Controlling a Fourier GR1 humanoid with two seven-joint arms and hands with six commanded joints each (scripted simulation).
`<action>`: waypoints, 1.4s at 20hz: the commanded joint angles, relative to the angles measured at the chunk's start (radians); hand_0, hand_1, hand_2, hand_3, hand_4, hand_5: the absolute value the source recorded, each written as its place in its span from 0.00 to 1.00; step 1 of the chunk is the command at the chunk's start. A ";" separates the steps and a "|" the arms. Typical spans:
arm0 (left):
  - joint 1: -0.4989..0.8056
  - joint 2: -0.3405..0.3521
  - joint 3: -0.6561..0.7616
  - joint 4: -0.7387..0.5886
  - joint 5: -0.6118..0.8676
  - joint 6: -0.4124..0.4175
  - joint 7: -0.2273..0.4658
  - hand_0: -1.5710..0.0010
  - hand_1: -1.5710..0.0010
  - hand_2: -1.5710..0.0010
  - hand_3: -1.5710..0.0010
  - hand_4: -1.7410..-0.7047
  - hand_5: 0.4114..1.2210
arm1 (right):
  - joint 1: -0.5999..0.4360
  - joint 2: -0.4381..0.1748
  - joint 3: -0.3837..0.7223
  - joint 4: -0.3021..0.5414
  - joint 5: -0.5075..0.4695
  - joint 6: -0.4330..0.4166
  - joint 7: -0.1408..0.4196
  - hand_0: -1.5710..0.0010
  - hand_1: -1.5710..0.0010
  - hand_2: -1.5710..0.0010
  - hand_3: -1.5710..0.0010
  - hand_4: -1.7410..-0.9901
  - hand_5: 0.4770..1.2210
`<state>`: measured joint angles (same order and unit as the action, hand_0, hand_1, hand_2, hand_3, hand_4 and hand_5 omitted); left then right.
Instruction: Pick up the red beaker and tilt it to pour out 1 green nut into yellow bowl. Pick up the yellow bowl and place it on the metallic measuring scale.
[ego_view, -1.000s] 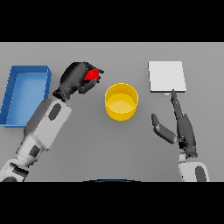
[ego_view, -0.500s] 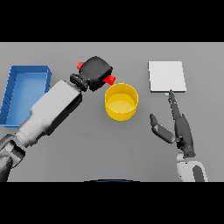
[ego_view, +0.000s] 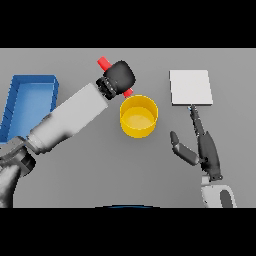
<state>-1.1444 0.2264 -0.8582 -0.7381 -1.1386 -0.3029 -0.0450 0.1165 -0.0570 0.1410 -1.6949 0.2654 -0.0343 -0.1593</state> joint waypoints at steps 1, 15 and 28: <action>-0.008 -0.006 -0.014 0.015 -0.016 0.010 -0.005 0.00 0.00 0.00 0.00 0.02 1.00 | 0.007 -0.001 -0.003 0.001 -0.010 0.007 -0.010 1.00 1.00 1.00 1.00 0.90 0.30; -0.111 -0.064 -0.211 0.074 -0.225 0.029 -0.040 0.00 0.00 0.00 0.00 0.01 1.00 | -0.012 0.005 -0.005 0.012 0.006 -0.014 0.001 1.00 1.00 1.00 1.00 0.89 0.27; -0.333 -0.055 -0.148 0.218 -0.233 0.045 -0.132 0.00 0.00 0.00 0.00 0.01 1.00 | -0.005 0.014 0.009 0.006 0.049 -0.045 -0.010 1.00 1.00 1.00 1.00 0.96 0.28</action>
<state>-1.4791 0.1722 -1.0060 -0.5196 -1.3723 -0.2593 -0.1756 0.1109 -0.0430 0.1494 -1.6890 0.3140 -0.0801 -0.1674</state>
